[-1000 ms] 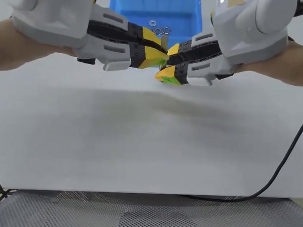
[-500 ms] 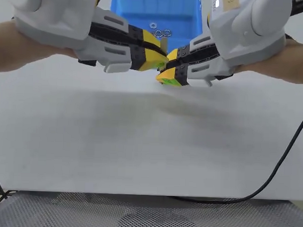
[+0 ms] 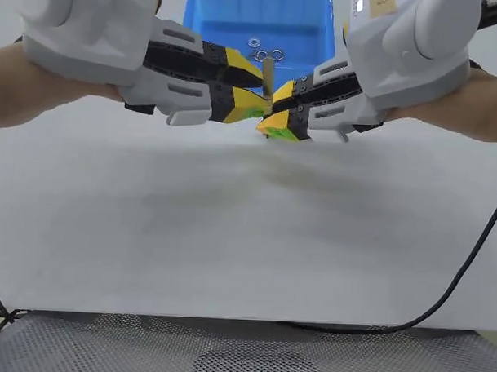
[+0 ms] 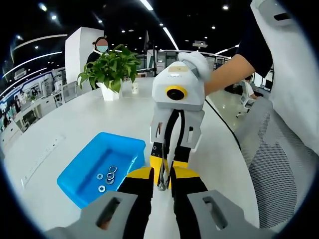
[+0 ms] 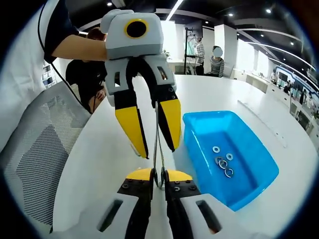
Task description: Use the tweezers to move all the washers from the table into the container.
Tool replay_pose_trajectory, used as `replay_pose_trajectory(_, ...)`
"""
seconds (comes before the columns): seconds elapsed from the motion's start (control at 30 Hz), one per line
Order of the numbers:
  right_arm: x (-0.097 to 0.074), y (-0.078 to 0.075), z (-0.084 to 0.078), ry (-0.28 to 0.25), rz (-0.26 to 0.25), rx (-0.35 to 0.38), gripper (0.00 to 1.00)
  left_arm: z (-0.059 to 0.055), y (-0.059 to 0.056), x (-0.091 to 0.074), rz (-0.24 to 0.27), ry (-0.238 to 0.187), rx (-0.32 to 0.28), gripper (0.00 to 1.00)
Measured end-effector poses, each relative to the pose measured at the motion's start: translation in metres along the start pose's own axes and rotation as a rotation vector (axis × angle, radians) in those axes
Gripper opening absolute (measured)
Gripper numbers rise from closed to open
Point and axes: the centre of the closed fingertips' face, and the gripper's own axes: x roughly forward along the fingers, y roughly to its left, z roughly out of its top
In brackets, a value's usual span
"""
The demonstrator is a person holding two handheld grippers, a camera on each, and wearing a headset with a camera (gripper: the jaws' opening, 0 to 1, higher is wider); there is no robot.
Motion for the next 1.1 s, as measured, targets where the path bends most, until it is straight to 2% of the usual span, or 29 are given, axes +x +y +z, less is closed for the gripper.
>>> replay_pose_trajectory(0.13,0.0,0.0,0.0,0.0,-0.002,-0.001,0.09,0.001,0.001,-0.002,0.011,0.0,-0.002,0.17)
replay_pose_trajectory(0.33,-0.001,0.0,0.0,-0.004,-0.007,0.001,0.09,0.002,-0.004,-0.001,0.002,0.005,0.007,0.17)
replay_pose_trajectory(0.6,-0.002,0.0,0.0,-0.008,-0.013,-0.003,0.09,0.007,-0.004,0.001,-0.003,-0.007,0.016,0.17)
replay_pose_trajectory(0.73,-0.003,0.0,0.001,-0.012,-0.014,0.0,0.09,0.004,-0.004,0.0,-0.009,0.003,0.018,0.17)
replay_pose_trajectory(0.9,-0.009,0.0,0.007,-0.021,-0.024,-0.002,0.09,0.001,-0.008,-0.009,-0.015,0.018,-0.004,0.2)
replay_pose_trajectory(1.07,-0.014,0.002,0.013,-0.031,-0.028,-0.001,0.09,-0.005,-0.003,-0.022,0.031,0.034,-0.021,0.22)
replay_pose_trajectory(1.1,-0.016,0.003,0.016,-0.031,-0.029,-0.002,0.09,-0.009,0.002,-0.027,0.045,0.039,-0.028,0.23)
